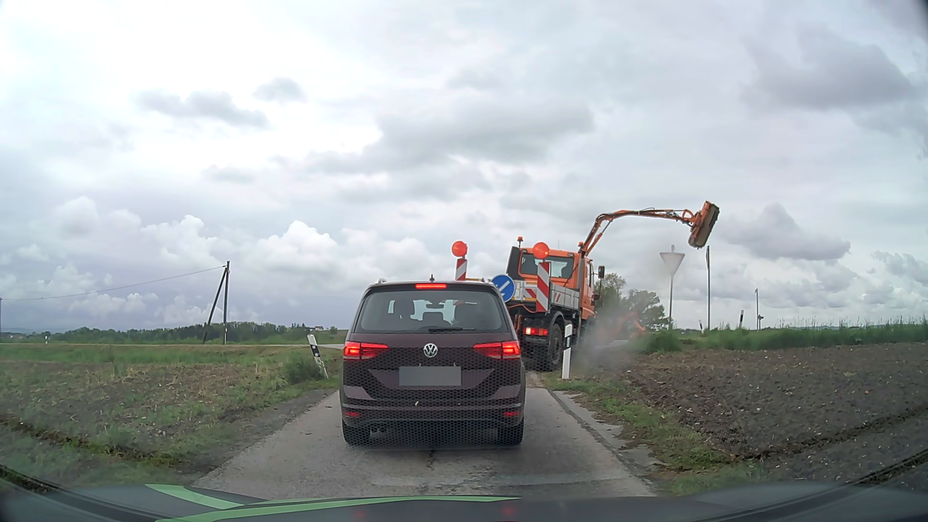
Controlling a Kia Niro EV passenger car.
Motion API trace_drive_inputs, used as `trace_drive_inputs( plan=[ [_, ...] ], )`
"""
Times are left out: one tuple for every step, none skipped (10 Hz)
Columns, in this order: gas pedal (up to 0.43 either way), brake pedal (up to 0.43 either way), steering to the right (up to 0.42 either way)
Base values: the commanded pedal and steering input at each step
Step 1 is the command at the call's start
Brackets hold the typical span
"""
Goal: Follow the waypoints while adhering to traffic rules and regulations
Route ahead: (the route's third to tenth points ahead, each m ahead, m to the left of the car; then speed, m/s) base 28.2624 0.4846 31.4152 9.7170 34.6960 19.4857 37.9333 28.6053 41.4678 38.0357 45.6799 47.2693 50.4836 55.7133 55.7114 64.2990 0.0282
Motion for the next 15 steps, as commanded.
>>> trace_drive_inputs(
  plan=[
    [0.028, 0.000, -0.059],
    [0.059, 0.000, -0.059],
    [0.189, 0.000, -0.059],
    [0.189, 0.000, -0.060],
    [0.197, 0.000, -0.060],
    [0.209, 0.000, -0.061],
    [0.228, 0.000, -0.061],
    [0.240, 0.000, -0.062],
    [0.240, 0.000, -0.063],
    [0.240, 0.000, -0.063],
    [0.228, 0.000, -0.064],
    [0.228, 0.000, -0.064],
    [0.228, 0.000, -0.064],
    [0.220, 0.000, -0.064],
    [0.059, 0.000, -0.064]
  ],
)
